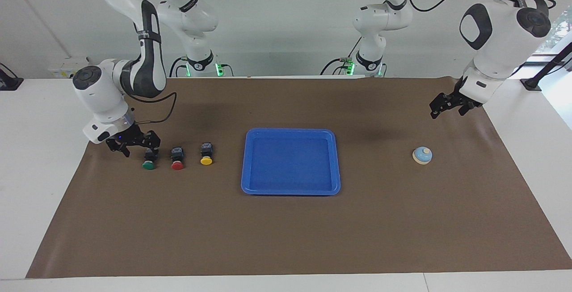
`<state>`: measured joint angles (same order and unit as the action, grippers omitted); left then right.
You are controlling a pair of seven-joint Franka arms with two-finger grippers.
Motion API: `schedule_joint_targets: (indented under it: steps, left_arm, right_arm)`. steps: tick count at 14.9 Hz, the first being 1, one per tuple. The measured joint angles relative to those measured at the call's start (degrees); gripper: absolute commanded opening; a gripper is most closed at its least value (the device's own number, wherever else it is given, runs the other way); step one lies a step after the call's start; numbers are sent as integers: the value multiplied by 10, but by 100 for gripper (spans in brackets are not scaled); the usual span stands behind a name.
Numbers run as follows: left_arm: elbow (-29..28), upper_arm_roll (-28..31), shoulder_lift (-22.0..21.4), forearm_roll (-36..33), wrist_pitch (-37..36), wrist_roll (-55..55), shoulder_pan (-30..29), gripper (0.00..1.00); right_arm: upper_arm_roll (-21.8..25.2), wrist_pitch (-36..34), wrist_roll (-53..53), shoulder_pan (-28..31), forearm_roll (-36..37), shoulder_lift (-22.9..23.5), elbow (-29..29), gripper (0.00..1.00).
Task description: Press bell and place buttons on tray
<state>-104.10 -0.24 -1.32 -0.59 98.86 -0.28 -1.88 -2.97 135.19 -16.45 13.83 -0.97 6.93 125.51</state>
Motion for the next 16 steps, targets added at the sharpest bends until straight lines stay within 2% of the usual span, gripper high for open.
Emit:
schedule_joint_targets:
  steps: [5, 9, 11, 12, 13, 14, 16]
  left_arm:
    - [0, -1, -24, 0, -32, 0, 0, 100]
    - [0, -4, -27, 3, -32, 0, 2, 100]
    - [0, -7, -27, 4, -32, 0, 5, 100]
    - [0, -7, -27, 4, -32, 0, 6, 100]
    - [0, -7, -26, 4, -33, 0, 8, 100]
    - [0, -7, -25, 4, -34, 0, 8, 100]
    - [1, -7, -21, 5, -42, 0, 9, 100]
  right_arm:
    - [1, 1, 0, 1, 0, -1, 23, 100]
    - [3, 6, 0, 2, 0, 13, 25, 83]
    - [3, 11, 0, 2, -1, 14, 25, 58]
    - [3, 12, 0, 2, -1, 14, 25, 42]
    - [3, 13, 0, 2, -1, 14, 25, 14]
    - [3, 13, 0, 2, -1, 14, 25, 0]
    - [3, 19, 0, 2, -1, 14, 24, 0]
